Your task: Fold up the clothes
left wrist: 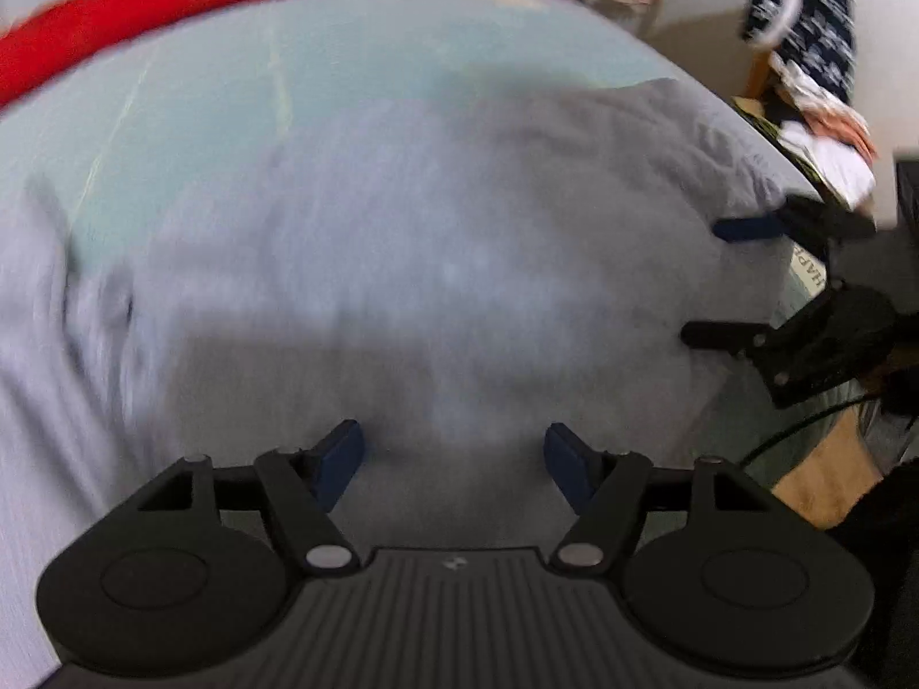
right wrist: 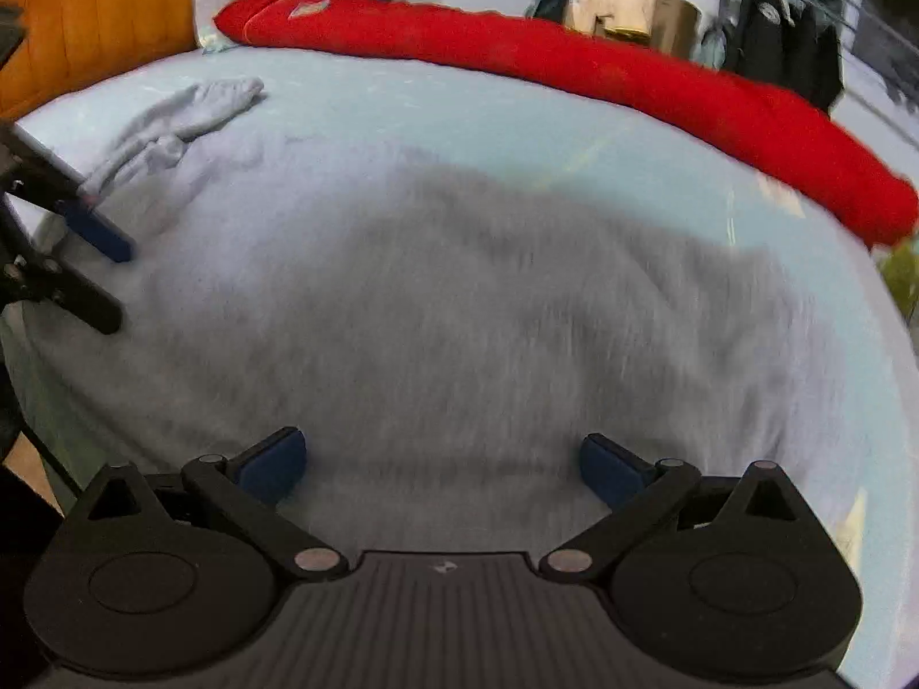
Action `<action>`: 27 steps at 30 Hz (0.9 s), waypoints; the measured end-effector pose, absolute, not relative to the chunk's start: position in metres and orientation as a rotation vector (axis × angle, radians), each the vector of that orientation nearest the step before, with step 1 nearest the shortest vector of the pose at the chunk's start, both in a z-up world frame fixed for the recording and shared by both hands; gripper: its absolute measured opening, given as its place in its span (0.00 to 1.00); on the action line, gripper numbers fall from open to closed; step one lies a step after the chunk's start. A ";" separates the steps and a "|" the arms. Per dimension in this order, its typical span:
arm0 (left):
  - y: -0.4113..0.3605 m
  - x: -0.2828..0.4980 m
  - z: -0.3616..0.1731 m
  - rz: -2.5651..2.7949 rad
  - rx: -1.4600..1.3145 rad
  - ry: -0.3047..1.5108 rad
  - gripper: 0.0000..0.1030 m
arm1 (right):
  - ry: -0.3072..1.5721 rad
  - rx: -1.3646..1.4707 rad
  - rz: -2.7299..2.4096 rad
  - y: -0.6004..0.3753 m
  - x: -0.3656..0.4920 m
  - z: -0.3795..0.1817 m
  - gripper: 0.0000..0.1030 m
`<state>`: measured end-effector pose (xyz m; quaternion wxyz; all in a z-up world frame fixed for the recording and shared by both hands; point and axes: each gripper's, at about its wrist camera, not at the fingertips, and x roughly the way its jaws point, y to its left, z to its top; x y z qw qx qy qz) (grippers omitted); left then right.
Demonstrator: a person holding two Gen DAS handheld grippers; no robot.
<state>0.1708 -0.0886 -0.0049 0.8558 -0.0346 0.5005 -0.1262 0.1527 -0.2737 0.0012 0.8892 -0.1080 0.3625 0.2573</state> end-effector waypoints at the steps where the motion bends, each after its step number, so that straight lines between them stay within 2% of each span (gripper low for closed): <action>1: -0.084 0.168 -0.003 -0.260 -0.112 1.054 0.70 | 0.758 -0.188 0.530 -0.279 0.151 -0.003 1.00; 4: -0.072 0.173 0.006 -0.220 -0.193 1.038 0.70 | 0.777 -0.154 0.527 -0.283 0.156 -0.003 1.00; 9: -0.056 0.202 0.027 -0.192 -0.128 0.904 0.70 | 0.808 -0.219 0.517 -0.271 0.164 0.003 1.00; 13: -0.036 0.231 0.019 -0.168 -0.110 0.864 0.70 | 0.815 -0.209 0.485 -0.273 0.156 0.004 1.00; 15: -0.021 0.239 0.003 -0.150 -0.149 0.903 0.71 | 0.820 -0.201 0.459 -0.271 0.154 0.005 1.00; 19: 0.014 0.220 -0.013 -0.111 -0.215 0.945 0.72 | 0.837 -0.230 0.402 -0.263 0.157 0.011 1.00; 22: 0.036 0.205 0.005 -0.113 -0.294 0.939 0.71 | 0.832 -0.245 0.344 -0.257 0.158 0.018 1.00; 27: 0.057 0.197 0.042 -0.170 -0.301 0.806 0.72 | 0.746 -0.177 0.354 -0.233 0.170 0.046 1.00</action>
